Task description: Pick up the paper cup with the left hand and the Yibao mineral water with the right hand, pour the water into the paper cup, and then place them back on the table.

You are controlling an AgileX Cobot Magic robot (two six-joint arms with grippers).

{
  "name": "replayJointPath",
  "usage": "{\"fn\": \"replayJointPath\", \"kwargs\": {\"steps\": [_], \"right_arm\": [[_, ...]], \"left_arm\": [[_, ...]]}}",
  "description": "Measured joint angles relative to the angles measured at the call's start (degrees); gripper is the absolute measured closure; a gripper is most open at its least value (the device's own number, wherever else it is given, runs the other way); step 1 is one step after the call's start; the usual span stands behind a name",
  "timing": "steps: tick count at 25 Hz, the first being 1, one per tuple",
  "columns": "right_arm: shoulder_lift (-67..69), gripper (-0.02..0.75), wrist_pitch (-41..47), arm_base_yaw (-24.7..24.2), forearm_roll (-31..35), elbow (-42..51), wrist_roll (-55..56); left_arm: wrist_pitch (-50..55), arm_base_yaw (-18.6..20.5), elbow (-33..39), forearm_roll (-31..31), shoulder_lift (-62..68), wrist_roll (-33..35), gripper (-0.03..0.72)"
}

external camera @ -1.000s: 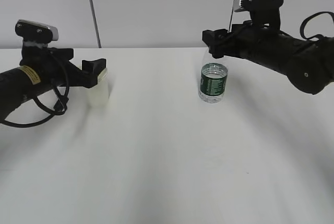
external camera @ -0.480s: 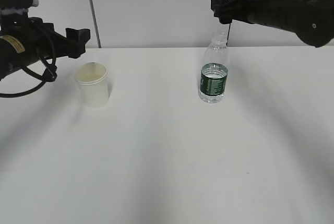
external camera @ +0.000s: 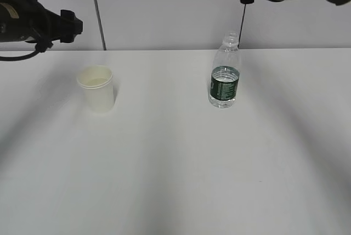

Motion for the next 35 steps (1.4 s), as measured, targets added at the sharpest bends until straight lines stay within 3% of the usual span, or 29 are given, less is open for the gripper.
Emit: {"fn": "replayJointPath", "kwargs": {"steps": [5, 7, 11, 12, 14, 21, 28, 35], "right_arm": [[0.0, 0.164, 11.3, 0.0, 0.1, -6.5, 0.0], [0.0, 0.164, 22.9, 0.0, 0.7, -12.4, 0.0], [0.0, 0.164, 32.3, 0.0, 1.9, -17.6, 0.0], [-0.1, 0.164, 40.6, 0.0, 2.8, -22.3, 0.0], [-0.4, 0.164, 47.2, 0.0, 3.1, -25.7, 0.0], [-0.6, 0.164, 65.5, 0.0, 3.3, -30.4, 0.0], [-0.7, 0.164, 67.9, 0.0, 5.4, -30.5, -0.6], [-1.2, 0.164, 68.0, 0.0, 9.4, -30.5, -1.6]], "left_arm": [[16.9, 0.0, -7.8, -2.3, 0.0, -0.1, 0.117], [23.8, 0.0, -11.1, -3.4, 0.0, -0.1, 0.118], [36.4, 0.0, -18.3, -5.5, 0.0, -0.1, 0.118], [38.8, 0.0, -20.1, -5.9, 0.0, -0.1, 0.118], [44.7, 0.0, -23.1, -6.6, 0.0, -0.1, 0.118], [62.7, 0.0, -29.0, -8.5, 0.0, -0.1, 0.118], [72.2, 0.0, -29.4, -14.2, 0.0, 1.6, 0.118], [76.3, 0.0, -29.4, -14.5, 0.1, 3.5, 0.118]]}}
